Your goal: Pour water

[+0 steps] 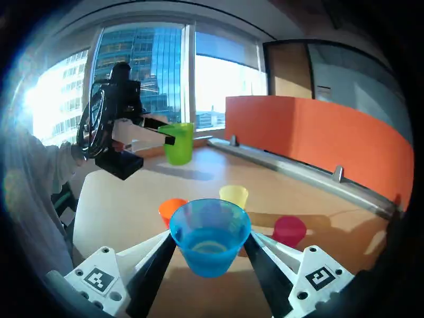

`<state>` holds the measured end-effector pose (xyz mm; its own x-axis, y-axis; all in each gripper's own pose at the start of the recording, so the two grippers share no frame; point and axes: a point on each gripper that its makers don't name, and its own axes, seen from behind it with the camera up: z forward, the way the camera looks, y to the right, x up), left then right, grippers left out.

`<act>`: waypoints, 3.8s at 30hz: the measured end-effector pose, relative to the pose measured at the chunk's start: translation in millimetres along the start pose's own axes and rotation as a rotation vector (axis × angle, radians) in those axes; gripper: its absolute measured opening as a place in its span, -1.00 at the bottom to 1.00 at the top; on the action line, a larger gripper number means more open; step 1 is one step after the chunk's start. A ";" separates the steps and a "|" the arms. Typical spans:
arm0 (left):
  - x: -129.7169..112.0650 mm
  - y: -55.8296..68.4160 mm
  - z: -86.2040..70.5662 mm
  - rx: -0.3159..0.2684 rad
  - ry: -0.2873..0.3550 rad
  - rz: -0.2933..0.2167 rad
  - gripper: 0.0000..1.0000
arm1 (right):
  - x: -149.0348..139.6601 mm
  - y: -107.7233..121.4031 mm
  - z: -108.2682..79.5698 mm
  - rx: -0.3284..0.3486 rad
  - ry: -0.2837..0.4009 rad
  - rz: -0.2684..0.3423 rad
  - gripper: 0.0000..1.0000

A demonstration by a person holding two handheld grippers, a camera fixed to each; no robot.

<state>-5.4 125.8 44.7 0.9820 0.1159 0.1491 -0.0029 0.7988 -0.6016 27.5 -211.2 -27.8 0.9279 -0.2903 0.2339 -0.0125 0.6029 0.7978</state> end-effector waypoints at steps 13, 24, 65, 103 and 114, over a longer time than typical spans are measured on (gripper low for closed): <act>16.9 26.7 -1.5 0.012 0.097 0.010 0.73 | 45.1 5.6 -14.9 -0.046 0.112 -0.033 0.78; 16.4 44.8 0.2 0.019 0.120 0.033 0.73 | 70.8 9.7 -23.3 -0.073 0.166 -0.049 0.78; 9.5 100.8 5.4 -0.056 0.138 0.045 0.73 | 140.8 8.6 -29.8 -0.085 0.235 -0.222 0.77; 14.0 142.3 10.6 -0.132 0.154 0.063 0.73 | 201.4 9.8 -21.3 -0.142 0.208 -0.667 0.78; 18.4 151.2 10.7 -0.153 0.157 0.079 0.73 | 223.3 13.5 -18.4 -0.173 0.188 -0.798 0.78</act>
<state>10.2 255.0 -35.1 0.9972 0.0717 -0.0197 -0.0638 0.6906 -0.7204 241.4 -254.2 25.0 0.6807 -0.5588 -0.4736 0.7176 0.3789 0.5843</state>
